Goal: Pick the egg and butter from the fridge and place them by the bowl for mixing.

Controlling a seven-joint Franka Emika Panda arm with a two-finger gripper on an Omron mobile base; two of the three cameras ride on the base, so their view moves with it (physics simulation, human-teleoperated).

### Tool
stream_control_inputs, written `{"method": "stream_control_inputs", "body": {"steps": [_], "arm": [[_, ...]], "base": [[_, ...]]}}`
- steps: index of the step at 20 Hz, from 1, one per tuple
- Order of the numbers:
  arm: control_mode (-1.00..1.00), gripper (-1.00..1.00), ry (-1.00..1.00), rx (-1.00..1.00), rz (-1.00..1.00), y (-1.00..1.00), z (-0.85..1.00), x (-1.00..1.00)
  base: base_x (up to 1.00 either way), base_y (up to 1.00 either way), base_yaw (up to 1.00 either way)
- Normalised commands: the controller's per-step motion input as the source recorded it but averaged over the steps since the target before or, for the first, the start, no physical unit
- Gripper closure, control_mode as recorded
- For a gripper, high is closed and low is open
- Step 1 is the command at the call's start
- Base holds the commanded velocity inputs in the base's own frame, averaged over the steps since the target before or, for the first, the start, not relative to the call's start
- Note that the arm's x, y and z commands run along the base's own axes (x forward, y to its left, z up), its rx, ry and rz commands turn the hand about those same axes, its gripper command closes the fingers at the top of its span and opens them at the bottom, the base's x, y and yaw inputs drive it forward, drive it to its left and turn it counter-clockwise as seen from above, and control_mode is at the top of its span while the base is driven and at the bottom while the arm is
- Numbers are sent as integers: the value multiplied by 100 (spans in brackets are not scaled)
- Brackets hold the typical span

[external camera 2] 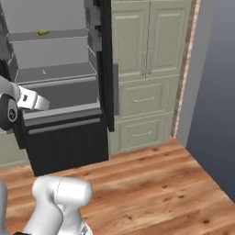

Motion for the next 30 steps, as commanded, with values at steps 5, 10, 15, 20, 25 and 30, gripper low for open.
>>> {"method": "stream_control_inputs", "body": {"steps": [5, 10, 15, 20, 25, 30], "arm": [[100, 100, 0, 0, 0, 0, 0, 0], [100, 100, 0, 0, 0, 0, 0, 0], [100, 100, 0, 0, 0, 0, 0, 0], [100, 100, 0, 0, 0, 0, 0, 0], [100, 100, 0, 0, 0, 0, 0, 0], [100, 100, 0, 0, 0, 0, 0, 0]], "base": [[-98, 100, 36], [-77, 100, 57], [-51, 100, 64], [-34, 99, 74], [-22, 88, 80], [38, 44, 69]]}}
